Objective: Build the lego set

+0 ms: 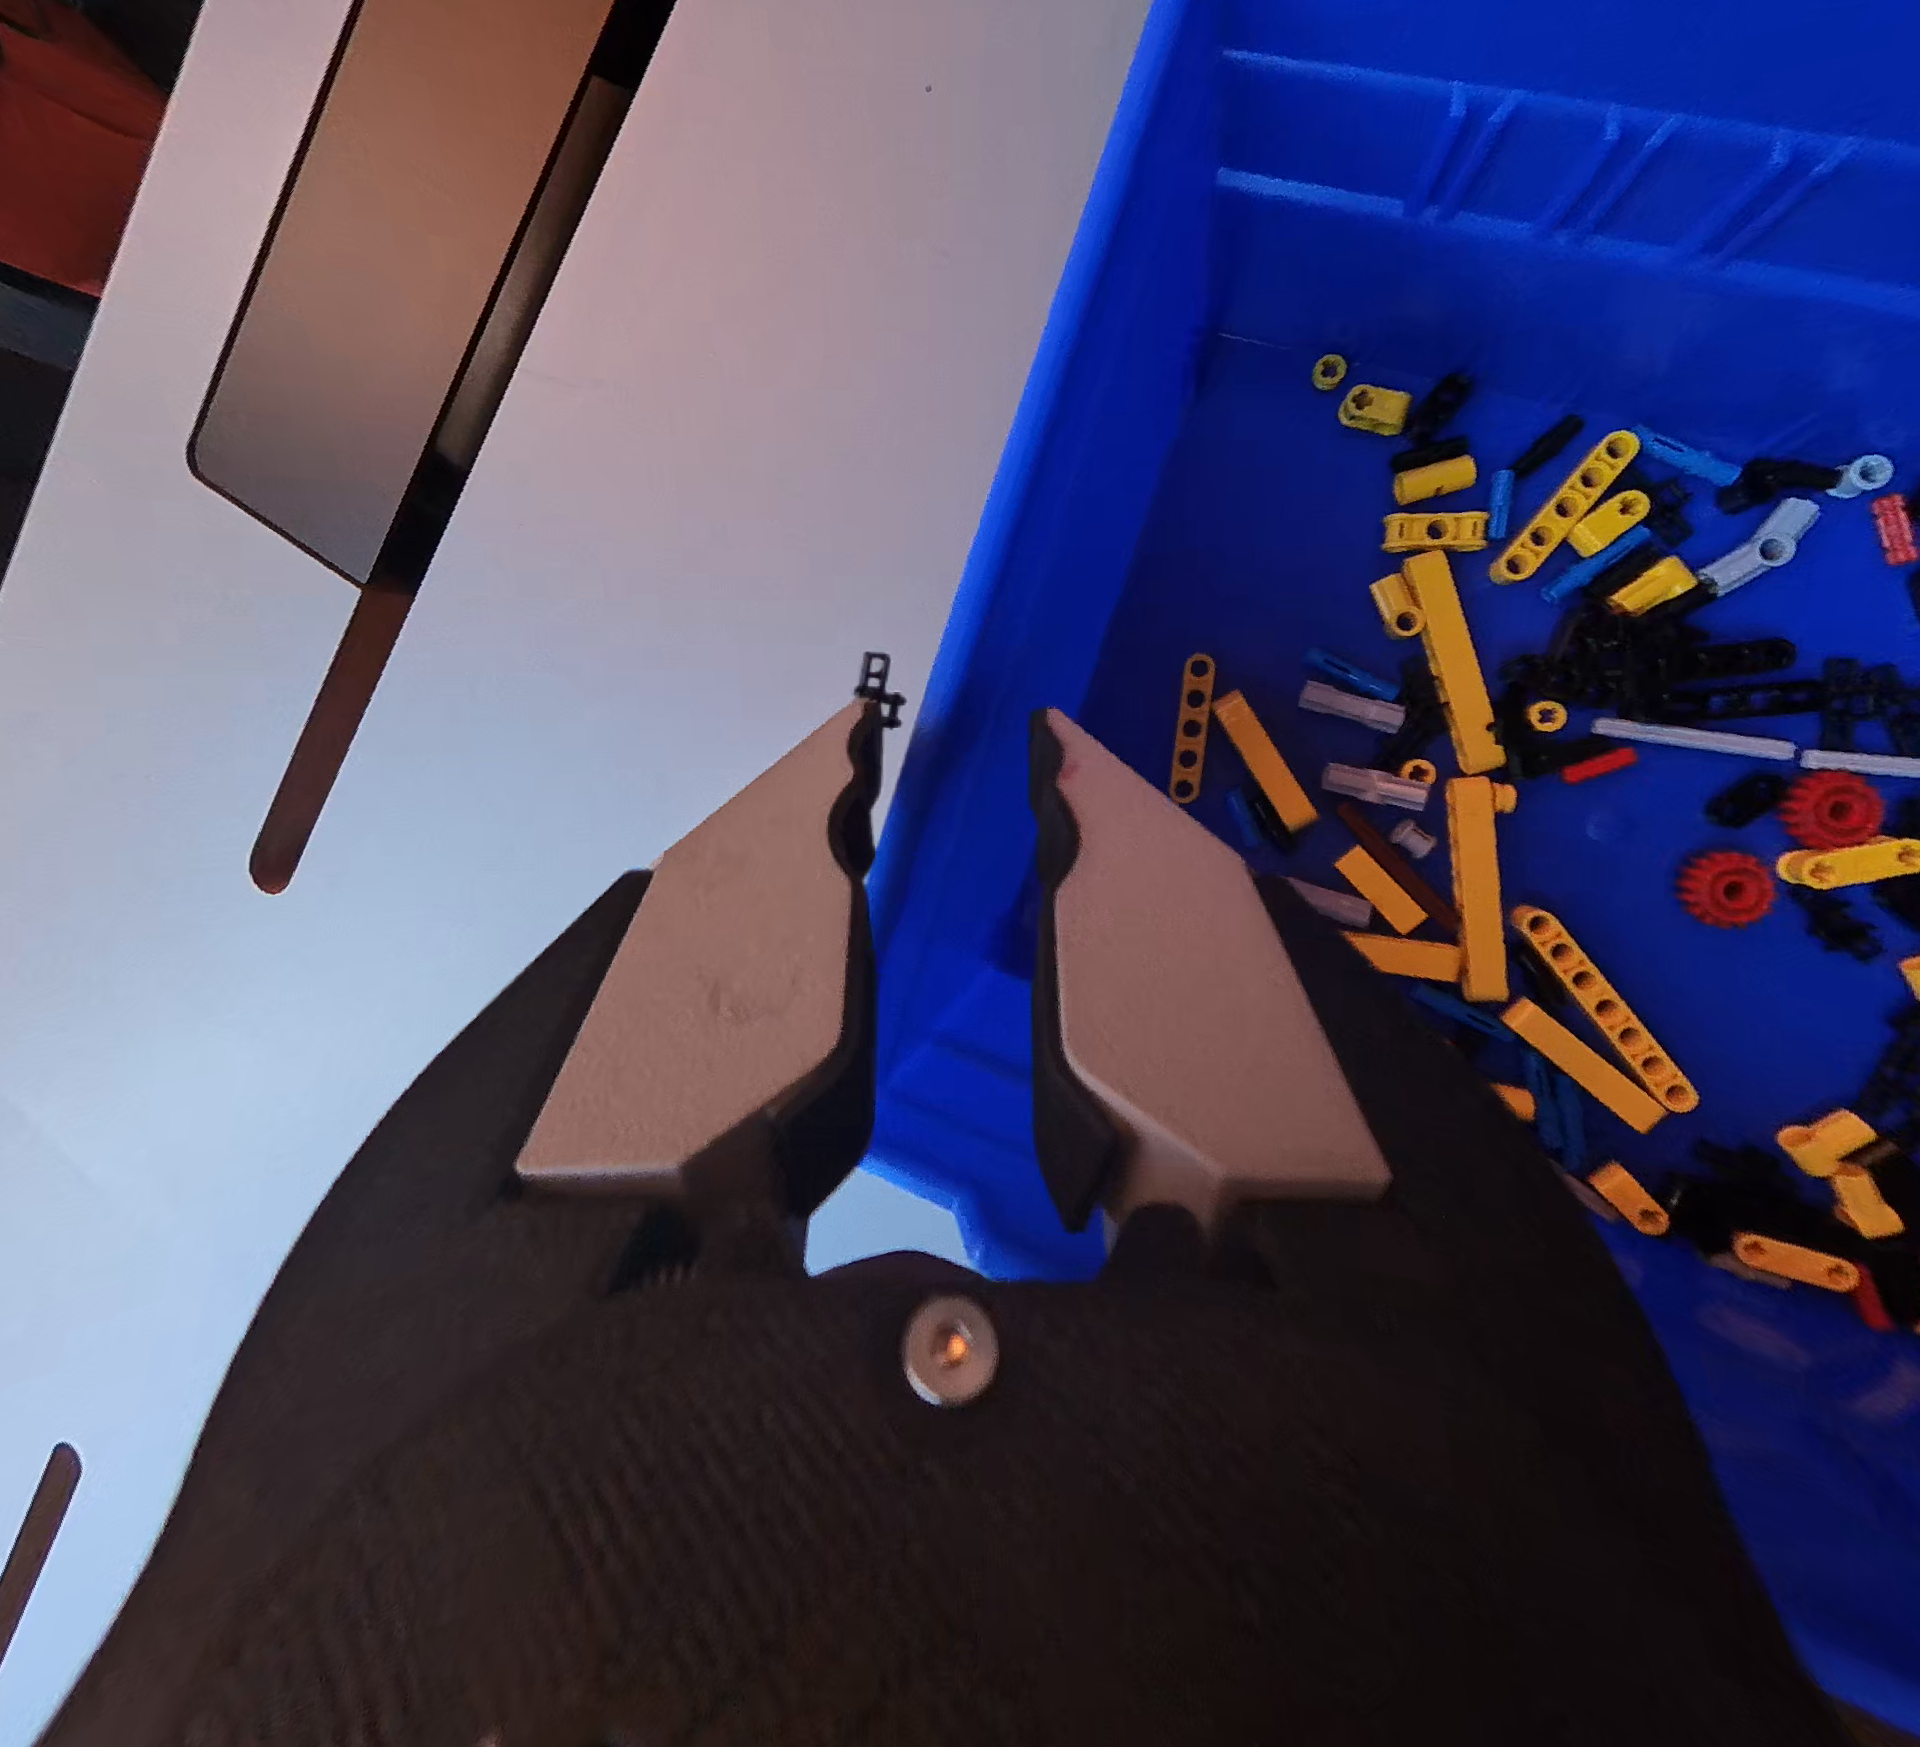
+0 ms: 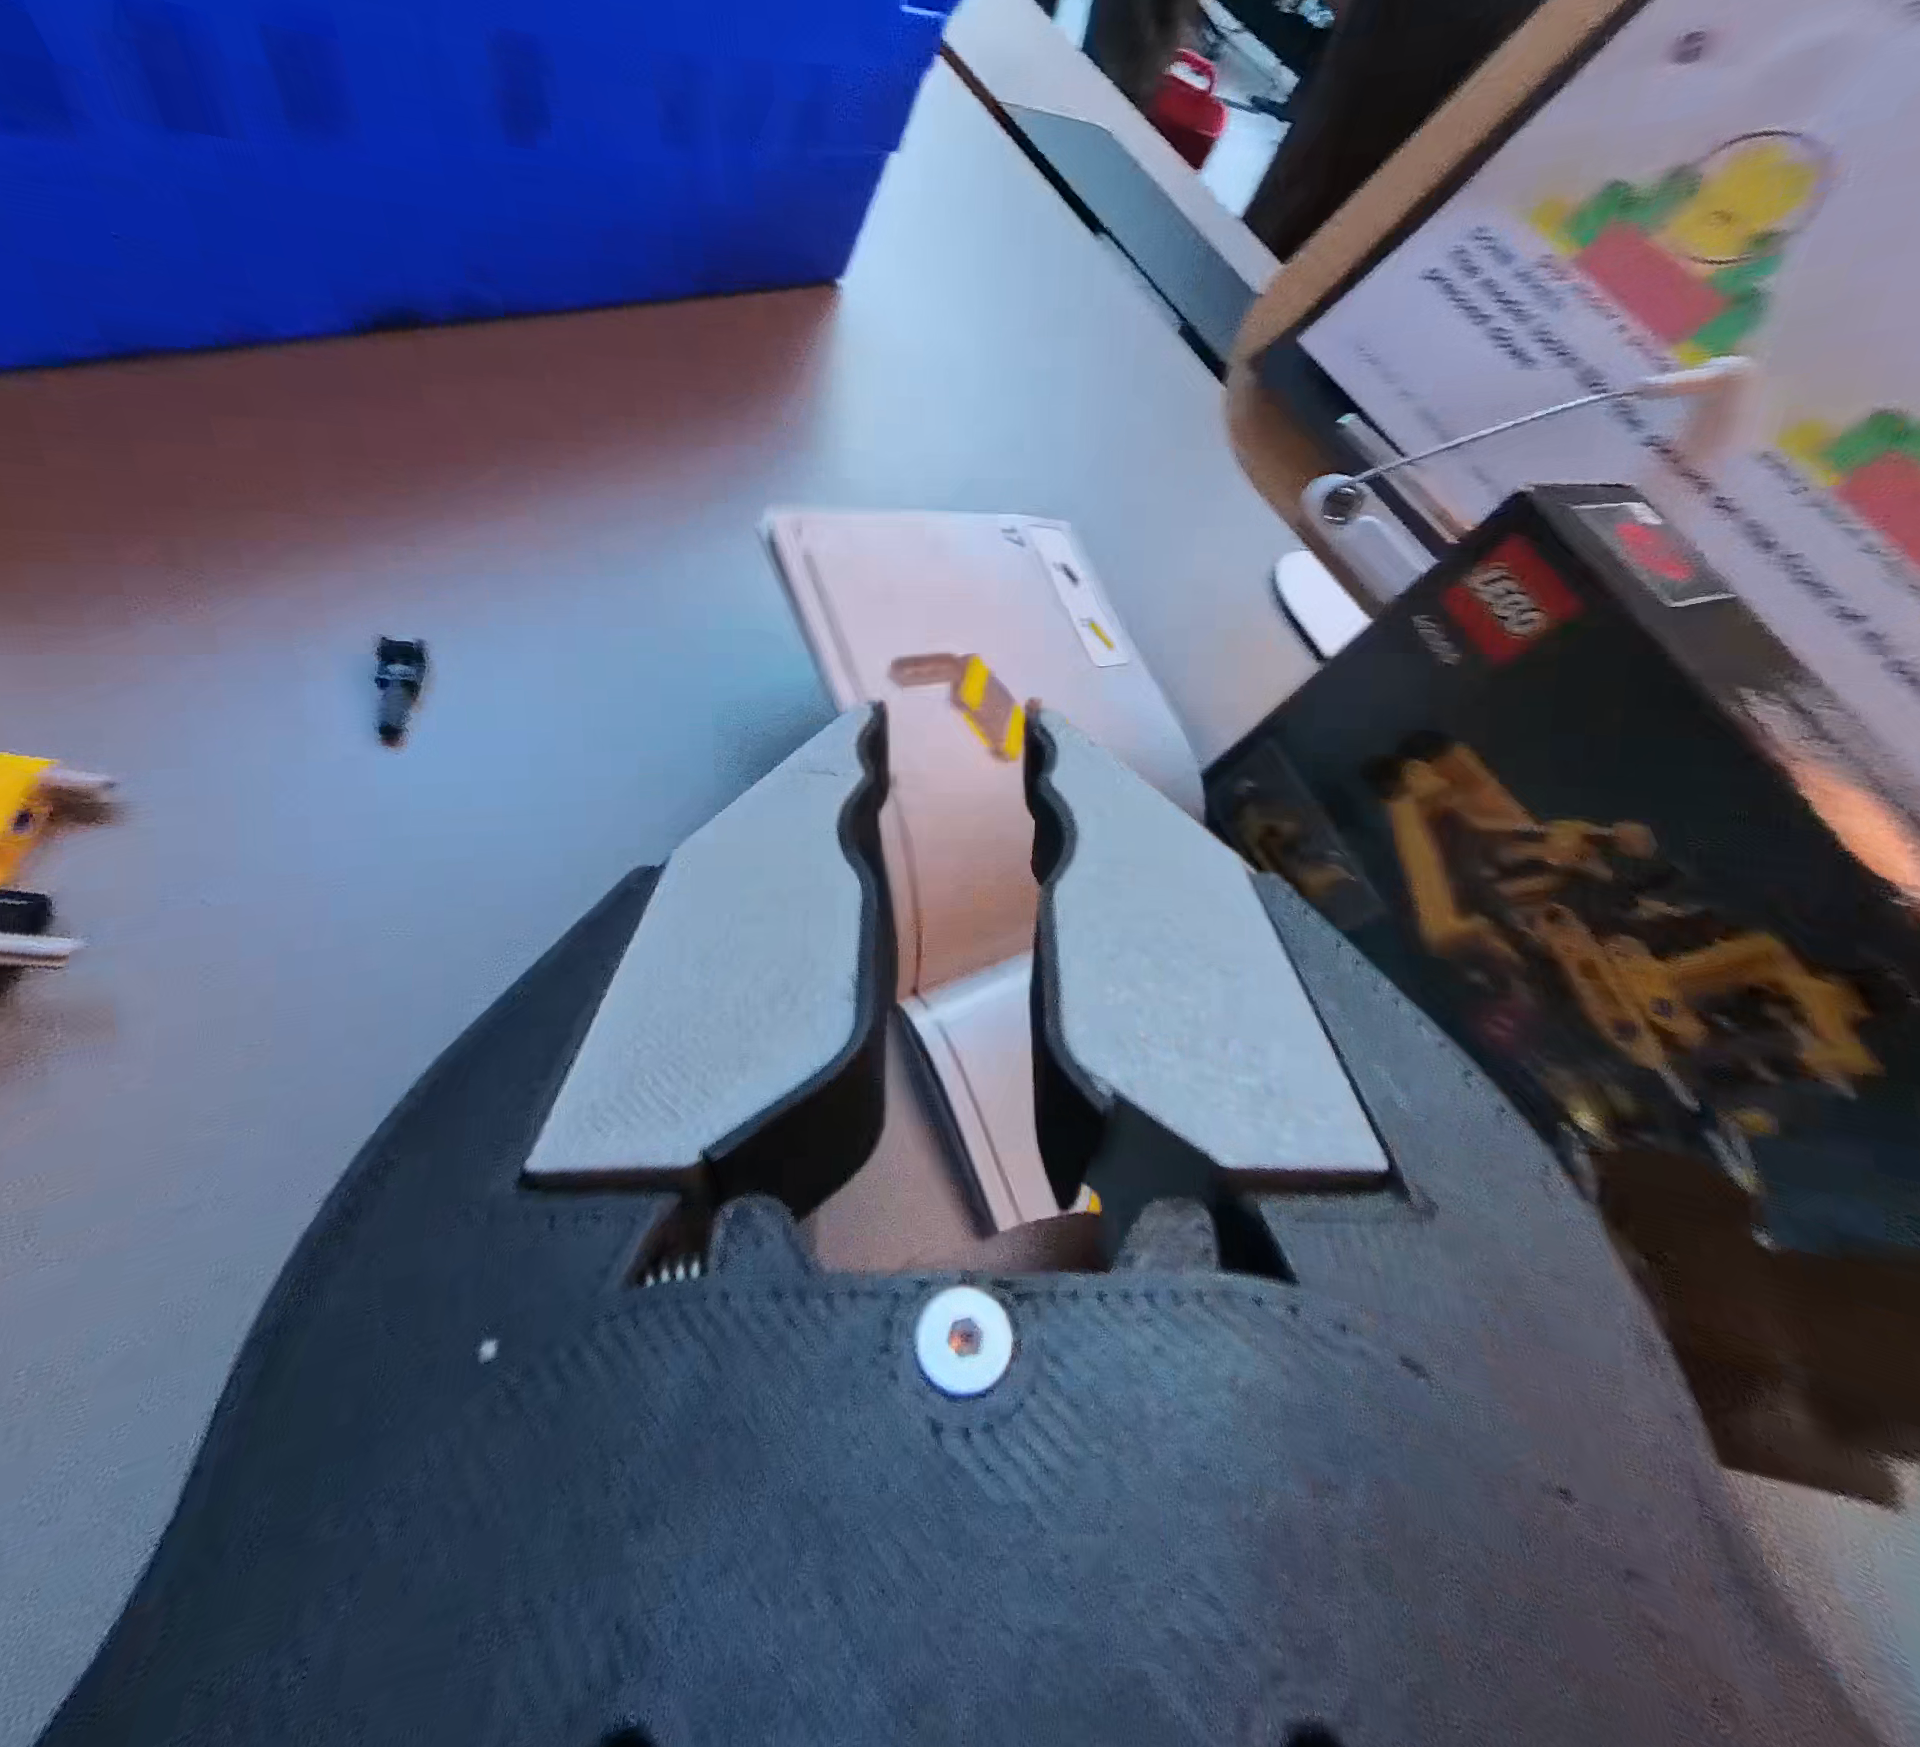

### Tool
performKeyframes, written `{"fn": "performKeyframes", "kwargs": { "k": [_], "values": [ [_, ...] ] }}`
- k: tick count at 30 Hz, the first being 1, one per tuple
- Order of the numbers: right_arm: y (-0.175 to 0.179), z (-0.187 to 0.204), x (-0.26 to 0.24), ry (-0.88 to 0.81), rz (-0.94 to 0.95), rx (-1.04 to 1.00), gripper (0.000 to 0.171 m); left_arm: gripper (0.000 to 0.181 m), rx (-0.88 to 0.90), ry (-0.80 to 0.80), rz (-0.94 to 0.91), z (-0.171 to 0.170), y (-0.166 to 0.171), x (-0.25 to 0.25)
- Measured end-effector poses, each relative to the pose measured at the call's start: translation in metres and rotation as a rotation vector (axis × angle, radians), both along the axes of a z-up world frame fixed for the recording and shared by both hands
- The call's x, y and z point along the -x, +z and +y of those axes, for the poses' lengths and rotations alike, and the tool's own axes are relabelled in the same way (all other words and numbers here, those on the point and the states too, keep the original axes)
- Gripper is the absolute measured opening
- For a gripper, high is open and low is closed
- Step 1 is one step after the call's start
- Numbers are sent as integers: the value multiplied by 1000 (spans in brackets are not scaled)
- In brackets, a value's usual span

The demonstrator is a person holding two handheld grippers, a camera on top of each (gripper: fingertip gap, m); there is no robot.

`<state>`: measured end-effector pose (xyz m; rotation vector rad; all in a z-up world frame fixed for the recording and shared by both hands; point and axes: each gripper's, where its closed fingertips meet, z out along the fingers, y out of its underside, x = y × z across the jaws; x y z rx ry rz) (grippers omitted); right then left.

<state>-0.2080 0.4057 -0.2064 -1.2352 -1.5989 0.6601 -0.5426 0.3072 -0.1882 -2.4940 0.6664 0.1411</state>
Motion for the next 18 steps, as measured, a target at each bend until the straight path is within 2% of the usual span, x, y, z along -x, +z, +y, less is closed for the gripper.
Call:
{"fn": "performKeyframes", "kwargs": {
  "k": [5,10,14,18],
  "values": [
    [21,3,-7,19,116,152,27,26,-27,-18,21,-1,9,-8],
    [41,18,-25,-24,201,228,32,25,-109,-25,46,-3,34,-17],
    [38,15,-35,-39,184,185,33,25,-199,-30,73,-15,65,-33],
    [17,10,-49,-64,118,149,32,24,-307,-87,48,-36,101,-73]
  ]
}}
